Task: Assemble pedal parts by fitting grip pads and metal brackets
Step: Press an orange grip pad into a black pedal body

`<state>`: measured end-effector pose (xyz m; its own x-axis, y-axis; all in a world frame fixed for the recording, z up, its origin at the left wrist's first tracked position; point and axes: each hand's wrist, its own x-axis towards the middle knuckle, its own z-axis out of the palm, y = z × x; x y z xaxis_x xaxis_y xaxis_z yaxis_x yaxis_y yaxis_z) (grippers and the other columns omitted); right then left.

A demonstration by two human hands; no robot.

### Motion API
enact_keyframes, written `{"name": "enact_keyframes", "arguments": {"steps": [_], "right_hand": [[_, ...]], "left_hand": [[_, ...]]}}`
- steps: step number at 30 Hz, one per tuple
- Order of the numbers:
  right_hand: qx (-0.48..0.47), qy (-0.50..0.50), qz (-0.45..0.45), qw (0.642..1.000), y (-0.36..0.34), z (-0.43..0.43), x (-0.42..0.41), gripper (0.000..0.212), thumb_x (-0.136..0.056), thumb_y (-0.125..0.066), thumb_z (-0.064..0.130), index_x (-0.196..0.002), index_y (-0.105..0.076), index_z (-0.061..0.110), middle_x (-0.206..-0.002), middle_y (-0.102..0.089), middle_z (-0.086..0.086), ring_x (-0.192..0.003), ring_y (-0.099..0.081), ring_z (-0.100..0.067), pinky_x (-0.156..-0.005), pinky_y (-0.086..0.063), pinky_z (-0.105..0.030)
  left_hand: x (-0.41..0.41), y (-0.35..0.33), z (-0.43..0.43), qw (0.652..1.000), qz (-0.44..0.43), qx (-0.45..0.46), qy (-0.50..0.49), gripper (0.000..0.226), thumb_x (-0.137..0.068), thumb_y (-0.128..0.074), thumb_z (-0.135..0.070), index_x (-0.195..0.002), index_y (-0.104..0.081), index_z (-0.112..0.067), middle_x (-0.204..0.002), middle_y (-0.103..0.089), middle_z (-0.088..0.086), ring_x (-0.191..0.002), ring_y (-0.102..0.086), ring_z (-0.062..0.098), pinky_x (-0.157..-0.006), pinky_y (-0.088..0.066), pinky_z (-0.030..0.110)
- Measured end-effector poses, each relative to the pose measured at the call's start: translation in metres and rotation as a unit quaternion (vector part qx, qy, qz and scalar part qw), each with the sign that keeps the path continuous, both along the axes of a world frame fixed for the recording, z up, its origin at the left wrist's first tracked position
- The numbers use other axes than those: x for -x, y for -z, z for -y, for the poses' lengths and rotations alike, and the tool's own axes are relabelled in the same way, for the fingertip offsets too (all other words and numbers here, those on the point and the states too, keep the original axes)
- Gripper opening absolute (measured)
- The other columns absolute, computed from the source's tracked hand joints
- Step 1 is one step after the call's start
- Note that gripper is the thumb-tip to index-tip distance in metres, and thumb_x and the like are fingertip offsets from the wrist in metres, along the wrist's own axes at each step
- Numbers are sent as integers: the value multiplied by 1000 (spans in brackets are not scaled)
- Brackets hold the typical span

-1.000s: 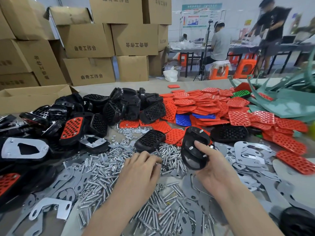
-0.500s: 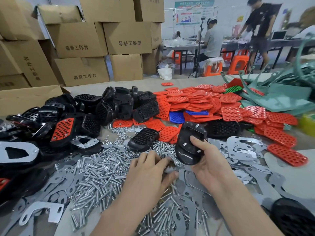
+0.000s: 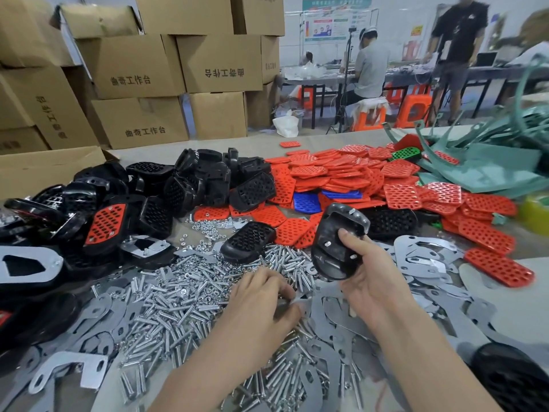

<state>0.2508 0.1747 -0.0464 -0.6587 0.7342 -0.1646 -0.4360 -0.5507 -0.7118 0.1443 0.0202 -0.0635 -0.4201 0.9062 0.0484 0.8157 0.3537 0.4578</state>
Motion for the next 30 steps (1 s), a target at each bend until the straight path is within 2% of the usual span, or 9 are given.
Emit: {"name": "enact_keyframes", "arguments": {"steps": [4, 6, 8, 11, 15, 18, 22, 25, 30], "right_hand": [[4, 2, -9, 1000, 1, -1, -2, 26, -102, -56, 7, -124, -69, 10, -113, -78, -14, -90, -78, -22, -67, -63, -31], [8, 4, -10, 1000, 0, -2, -3, 27, -102, -55, 7, -125, -69, 10, -112, -78, -13, -89, -78, -22, -68, -63, -31], [8, 5, -9, 1000, -1, -2, -4, 27, -102, -56, 7, -126, -69, 9, -111, -78, -13, -88, -78, -22, -68, -64, -31], [10, 8, -11, 1000, -2, -3, -5, 28, -101, -55, 7, -126, -68, 8, -117, -76, -16, -88, -77, -24, -70, -64, -32], [16, 7, -10, 1000, -3, -3, -5, 29, -102, -54, 8, -129, -67, 7, -122, -74, -18, -90, -76, -24, -76, -63, -33], [21, 4, -18, 1000, -2, -2, -6, 30, -102, -54, 8, -130, -67, 6, -122, -74, -19, -92, -76, -25, -75, -64, -33], [30, 9, -13, 999, -1, -2, -7, 29, -101, -56, 6, -128, -67, 2, -119, -74, -22, -91, -76, -28, -67, -64, -33], [20, 10, -3, 1000, 0, -1, -7, 28, -100, -59, 5, -127, -67, 1, -116, -75, -22, -95, -75, -32, -68, -63, -35], [-8, 6, 5, 1000, -2, 2, -5, 27, -100, -58, 6, -125, -70, 6, -119, -75, -21, -100, -74, -33, -74, -65, -39]], "left_hand": [[0, 1, 0, 997, 70, -18, -4, 12, -91, -50, -59, -94, -46, -49, -114, -39, -36, -117, -29, -18, -94, -32, 15], [2, 1, 0, 992, 117, -33, -13, 21, -85, -51, -63, -96, -53, -46, -113, -42, -40, -118, -35, -19, -97, -35, 14], [5, -2, 2, 986, 156, -55, -21, 32, -79, -50, -70, -96, -58, -44, -112, -46, -43, -114, -39, -24, -89, -37, 7], [9, -8, 5, 978, 188, -85, -26, 43, -75, -48, -78, -99, -61, -45, -108, -56, -43, -102, -50, -25, -82, -39, 9], [6, -15, 9, 961, 237, -136, -28, 45, -77, -54, -74, -98, -67, -37, -91, -70, -27, -68, -63, -8, -57, -48, 15], [6, -14, 9, 952, 258, -165, -29, 42, -78, -52, -76, -95, -68, -41, -93, -73, -13, -82, -67, 8, -76, -54, 26], [6, -10, 7, 948, 256, -184, -30, 48, -79, -50, -84, -97, -67, -43, -83, -70, -8, -76, -65, 14, -68, -50, 22], [6, -9, 4, 939, 276, -201, -32, 49, -78, -52, -82, -93, -68, -39, -79, -70, -6, -69, -65, 9, -66, -51, 19], [3, -13, -7, 902, 359, -237, -24, 27, -89, -58, -55, -90, -73, -33, -82, -74, 1, -73, -68, 12, -66, -55, 23]]}}
